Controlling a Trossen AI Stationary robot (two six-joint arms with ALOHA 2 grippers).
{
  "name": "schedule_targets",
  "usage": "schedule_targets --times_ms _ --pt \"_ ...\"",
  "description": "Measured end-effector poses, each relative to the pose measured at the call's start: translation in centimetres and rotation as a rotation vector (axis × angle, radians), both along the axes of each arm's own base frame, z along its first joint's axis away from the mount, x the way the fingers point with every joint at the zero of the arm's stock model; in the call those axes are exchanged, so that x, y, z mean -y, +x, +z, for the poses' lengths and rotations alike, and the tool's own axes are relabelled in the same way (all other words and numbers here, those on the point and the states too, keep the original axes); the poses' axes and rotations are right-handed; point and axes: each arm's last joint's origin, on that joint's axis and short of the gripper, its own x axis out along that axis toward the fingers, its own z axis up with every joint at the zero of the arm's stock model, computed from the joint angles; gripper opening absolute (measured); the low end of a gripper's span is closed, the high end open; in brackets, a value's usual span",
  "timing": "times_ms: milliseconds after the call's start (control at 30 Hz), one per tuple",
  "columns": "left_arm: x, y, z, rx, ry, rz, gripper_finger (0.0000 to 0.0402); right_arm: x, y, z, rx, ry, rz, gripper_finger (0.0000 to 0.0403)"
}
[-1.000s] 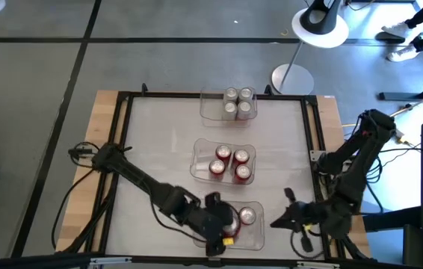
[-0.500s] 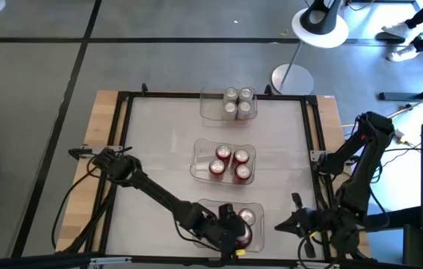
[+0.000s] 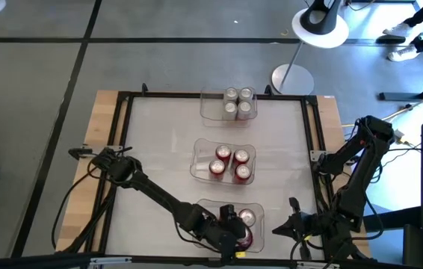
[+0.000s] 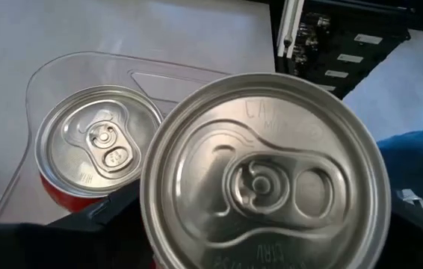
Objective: Sort soda cans
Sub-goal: Put the red soda can into the bottom transparent bin
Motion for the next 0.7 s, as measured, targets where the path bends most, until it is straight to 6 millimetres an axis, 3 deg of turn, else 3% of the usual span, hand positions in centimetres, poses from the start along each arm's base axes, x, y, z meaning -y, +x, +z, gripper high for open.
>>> schedule_targets --times_ms 533,700 --pt "0.2 -1.1 1.8 -0.007 -0.043 0.000 0.0303 0.2 -0.1 -0.2 -0.014 -0.030 0.002 0.0001" --pt "-0.2 -1.7 1.8 -0.073 -0.106 0.107 0.0304 0.2 -0.1 -0.2 -0.012 -0.038 -0.004 0.0001"
